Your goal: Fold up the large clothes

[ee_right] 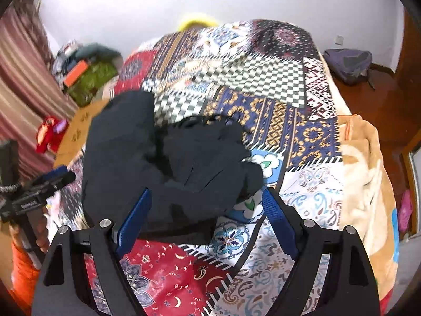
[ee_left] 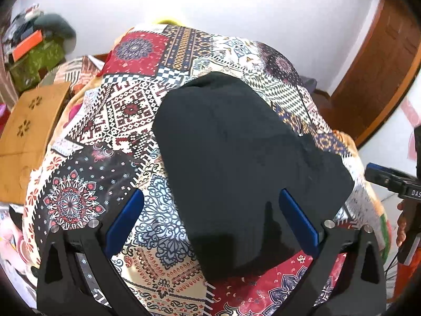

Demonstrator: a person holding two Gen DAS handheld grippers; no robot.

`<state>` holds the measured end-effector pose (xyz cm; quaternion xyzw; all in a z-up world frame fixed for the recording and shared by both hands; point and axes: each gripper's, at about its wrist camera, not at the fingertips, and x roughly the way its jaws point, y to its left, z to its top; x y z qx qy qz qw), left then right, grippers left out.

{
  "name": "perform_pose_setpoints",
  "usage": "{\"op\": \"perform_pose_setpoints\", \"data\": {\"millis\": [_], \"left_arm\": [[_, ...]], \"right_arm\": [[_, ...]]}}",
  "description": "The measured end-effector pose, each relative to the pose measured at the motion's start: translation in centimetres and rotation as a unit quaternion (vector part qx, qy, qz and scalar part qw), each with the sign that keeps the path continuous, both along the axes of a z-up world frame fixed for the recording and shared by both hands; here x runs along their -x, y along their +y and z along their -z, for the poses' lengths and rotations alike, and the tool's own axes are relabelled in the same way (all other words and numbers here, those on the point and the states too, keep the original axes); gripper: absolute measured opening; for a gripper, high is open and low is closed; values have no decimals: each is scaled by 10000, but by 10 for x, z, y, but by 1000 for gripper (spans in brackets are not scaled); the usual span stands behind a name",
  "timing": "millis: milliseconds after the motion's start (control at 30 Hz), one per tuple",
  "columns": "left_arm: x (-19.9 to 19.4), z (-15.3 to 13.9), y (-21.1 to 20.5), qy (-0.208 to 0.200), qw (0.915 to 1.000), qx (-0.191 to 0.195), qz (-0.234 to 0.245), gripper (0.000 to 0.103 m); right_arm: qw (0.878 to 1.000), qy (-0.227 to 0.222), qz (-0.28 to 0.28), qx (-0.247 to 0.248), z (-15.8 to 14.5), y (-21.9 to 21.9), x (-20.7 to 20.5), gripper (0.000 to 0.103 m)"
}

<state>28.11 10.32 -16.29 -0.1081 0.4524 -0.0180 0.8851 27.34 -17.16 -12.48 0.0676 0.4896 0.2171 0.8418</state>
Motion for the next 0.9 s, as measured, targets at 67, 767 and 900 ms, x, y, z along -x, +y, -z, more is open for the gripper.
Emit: {"op": "perform_pose_setpoints", "data": {"millis": [67, 767, 900], "left_arm": [[-5, 6, 8, 147, 9997, 203, -64, 103], [-49, 89, 26, 1061, 9542, 2795, -54, 103], [-44, 83, 23, 971, 9566, 2747, -17, 99]], "right_arm": [[9996, 185, 120, -192, 9, -7, -9, 84], [9740, 2024, 123, -1005, 105, 30, -67, 74], [9734, 1984, 87, -1145, 100, 30, -66, 50]]}}
